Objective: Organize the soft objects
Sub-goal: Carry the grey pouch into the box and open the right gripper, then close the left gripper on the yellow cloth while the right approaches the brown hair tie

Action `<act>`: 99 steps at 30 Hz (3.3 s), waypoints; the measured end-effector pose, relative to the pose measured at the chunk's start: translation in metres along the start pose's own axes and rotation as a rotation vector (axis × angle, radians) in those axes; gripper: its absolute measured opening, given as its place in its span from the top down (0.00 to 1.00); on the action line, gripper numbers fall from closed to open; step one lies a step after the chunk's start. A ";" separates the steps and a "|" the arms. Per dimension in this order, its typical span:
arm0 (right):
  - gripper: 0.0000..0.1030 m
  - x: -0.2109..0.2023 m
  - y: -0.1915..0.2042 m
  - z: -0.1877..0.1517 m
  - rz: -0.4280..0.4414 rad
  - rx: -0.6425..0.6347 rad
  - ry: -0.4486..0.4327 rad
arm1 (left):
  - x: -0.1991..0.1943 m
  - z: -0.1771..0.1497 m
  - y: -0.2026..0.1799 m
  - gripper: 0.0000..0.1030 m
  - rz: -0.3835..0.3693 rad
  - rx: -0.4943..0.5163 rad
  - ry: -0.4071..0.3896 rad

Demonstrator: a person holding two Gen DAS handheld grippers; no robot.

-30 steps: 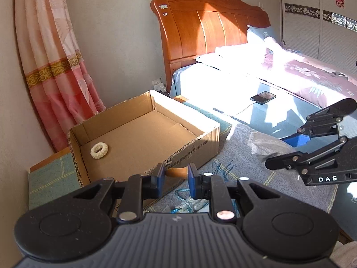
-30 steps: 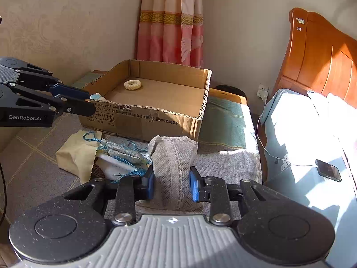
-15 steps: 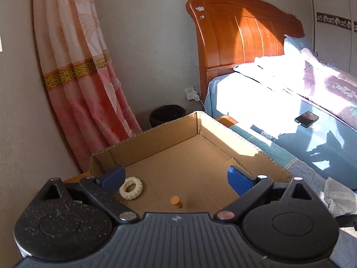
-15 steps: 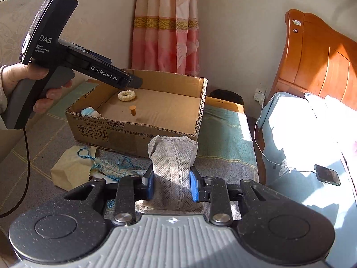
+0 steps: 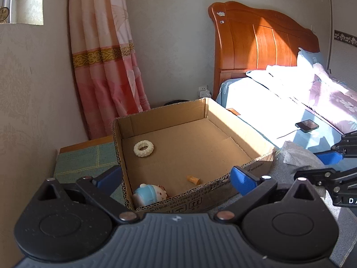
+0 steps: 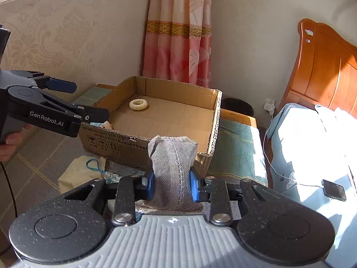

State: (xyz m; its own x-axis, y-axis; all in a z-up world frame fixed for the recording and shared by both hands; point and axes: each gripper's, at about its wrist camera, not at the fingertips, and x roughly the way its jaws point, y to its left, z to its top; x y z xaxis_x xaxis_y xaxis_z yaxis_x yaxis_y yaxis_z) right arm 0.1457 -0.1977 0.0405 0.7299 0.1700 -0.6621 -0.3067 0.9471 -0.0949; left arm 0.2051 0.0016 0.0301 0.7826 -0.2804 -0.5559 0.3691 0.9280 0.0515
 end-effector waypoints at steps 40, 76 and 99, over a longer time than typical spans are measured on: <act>0.00 0.096 -0.002 0.107 -0.050 0.032 0.043 | -0.061 -0.063 0.027 0.01 0.152 -0.138 0.010; 0.00 0.037 0.012 -0.075 -0.129 0.141 0.179 | 0.006 -0.080 -0.022 0.01 -0.037 -0.072 0.173; 0.00 0.047 0.092 -0.085 0.207 -0.133 0.221 | 0.015 -0.110 0.032 0.00 0.067 -0.159 0.236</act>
State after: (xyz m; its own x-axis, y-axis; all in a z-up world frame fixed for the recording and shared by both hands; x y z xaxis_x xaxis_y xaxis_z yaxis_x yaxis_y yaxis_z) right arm 0.0995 -0.1254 -0.0629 0.4977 0.2784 -0.8214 -0.5223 0.8523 -0.0276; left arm 0.1732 0.0541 -0.0678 0.6574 -0.1697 -0.7342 0.2230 0.9745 -0.0256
